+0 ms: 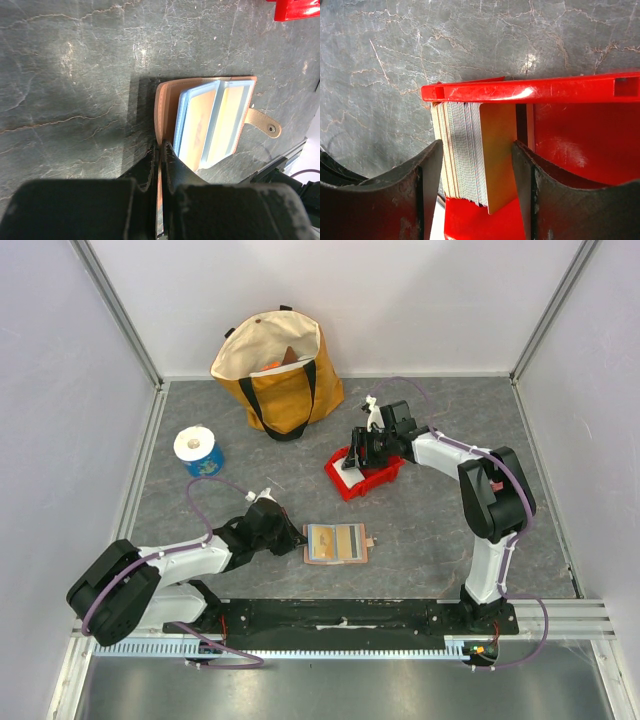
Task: Put the credit cards into the card holder
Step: Pick up the credit card from the storage box.
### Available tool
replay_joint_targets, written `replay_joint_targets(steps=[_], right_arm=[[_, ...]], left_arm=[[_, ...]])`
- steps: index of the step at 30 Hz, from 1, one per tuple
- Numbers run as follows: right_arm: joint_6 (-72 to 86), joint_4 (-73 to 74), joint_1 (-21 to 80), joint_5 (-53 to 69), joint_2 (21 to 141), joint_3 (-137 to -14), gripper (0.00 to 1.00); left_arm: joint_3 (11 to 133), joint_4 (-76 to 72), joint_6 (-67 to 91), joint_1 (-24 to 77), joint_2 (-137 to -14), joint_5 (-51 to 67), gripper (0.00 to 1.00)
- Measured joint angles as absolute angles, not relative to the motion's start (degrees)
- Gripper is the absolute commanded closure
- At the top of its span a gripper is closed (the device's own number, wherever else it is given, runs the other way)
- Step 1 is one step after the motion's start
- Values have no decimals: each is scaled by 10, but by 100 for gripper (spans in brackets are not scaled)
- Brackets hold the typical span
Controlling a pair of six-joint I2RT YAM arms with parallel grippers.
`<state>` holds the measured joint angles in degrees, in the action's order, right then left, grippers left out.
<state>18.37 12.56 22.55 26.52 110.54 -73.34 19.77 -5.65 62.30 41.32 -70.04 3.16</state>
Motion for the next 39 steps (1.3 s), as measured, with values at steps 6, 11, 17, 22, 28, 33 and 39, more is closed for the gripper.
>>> replay_joint_targets(steps=[6,11,17,22,28,33,39], right_arm=[[183,126,224,265,1101,-733,44],[183,126,224,267,1092,-733,50],[182,126,223,267,1087,-733,63],[179,126,221,266,1087,-733,73],[177,127,219,262,1087,-733,80],[169,133,218,235,1087,-735,86],[152,158,217,194,1087,-753,89]], left_arm=[[198,-57,623,413,-700,32,98],[198,-57,623,413,-700,32,98],[198,-57,623,413,-700,32,98],[198,-57,623,413,-701,32,98],[198,-57,623,412,-706,32,98],[198,-57,623,412,-707,34,98],[198,-58,623,412,-708,34,98]])
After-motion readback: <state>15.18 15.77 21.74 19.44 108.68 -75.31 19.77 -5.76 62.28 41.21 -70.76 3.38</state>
